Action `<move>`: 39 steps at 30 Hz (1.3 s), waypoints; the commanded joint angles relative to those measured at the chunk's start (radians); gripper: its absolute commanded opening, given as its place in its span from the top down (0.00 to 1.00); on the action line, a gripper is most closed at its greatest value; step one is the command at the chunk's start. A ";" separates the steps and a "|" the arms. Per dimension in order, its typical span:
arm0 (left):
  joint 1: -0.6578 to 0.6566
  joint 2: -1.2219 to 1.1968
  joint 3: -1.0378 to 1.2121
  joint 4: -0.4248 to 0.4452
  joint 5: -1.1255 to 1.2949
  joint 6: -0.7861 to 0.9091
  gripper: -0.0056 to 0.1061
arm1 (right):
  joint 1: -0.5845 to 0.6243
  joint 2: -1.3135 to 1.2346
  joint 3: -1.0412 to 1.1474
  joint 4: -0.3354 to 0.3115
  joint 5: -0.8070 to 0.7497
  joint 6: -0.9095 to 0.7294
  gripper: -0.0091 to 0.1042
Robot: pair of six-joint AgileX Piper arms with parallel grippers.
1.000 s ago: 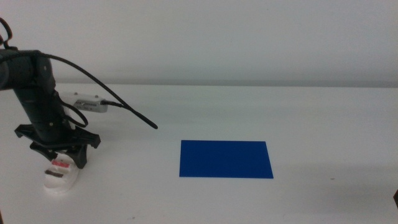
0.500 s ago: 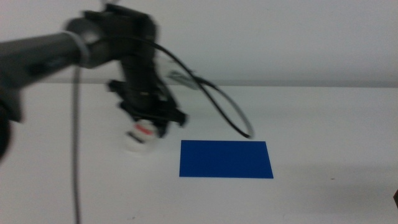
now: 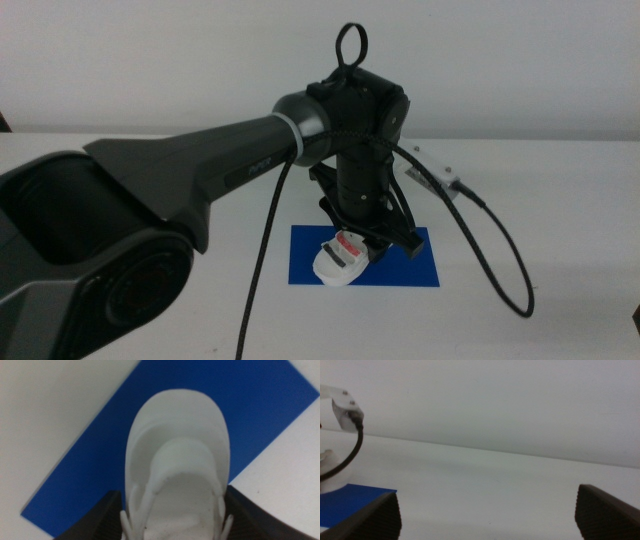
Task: Use one arm to grab the shoe from the table and place it on the mat.
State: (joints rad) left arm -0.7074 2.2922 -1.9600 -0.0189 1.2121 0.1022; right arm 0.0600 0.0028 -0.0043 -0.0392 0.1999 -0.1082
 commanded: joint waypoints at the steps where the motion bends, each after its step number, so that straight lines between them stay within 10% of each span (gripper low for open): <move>1: -0.001 0.008 -0.011 -0.023 0.102 0.068 0.96 | 0.000 -0.038 0.043 -0.003 -0.005 0.000 0.10; 15: -0.040 0.014 -0.011 0.037 0.092 0.663 0.96 | 0.000 -0.038 0.043 -0.003 -0.005 0.000 0.10; 39: -0.040 0.047 -0.009 0.061 -0.051 0.544 0.96 | 0.000 -0.038 0.043 -0.003 -0.005 0.000 0.10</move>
State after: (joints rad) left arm -0.7431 2.3370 -1.9638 0.0464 1.1758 0.6530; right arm 0.0600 0.0028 -0.0043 -0.0392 0.1999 -0.1082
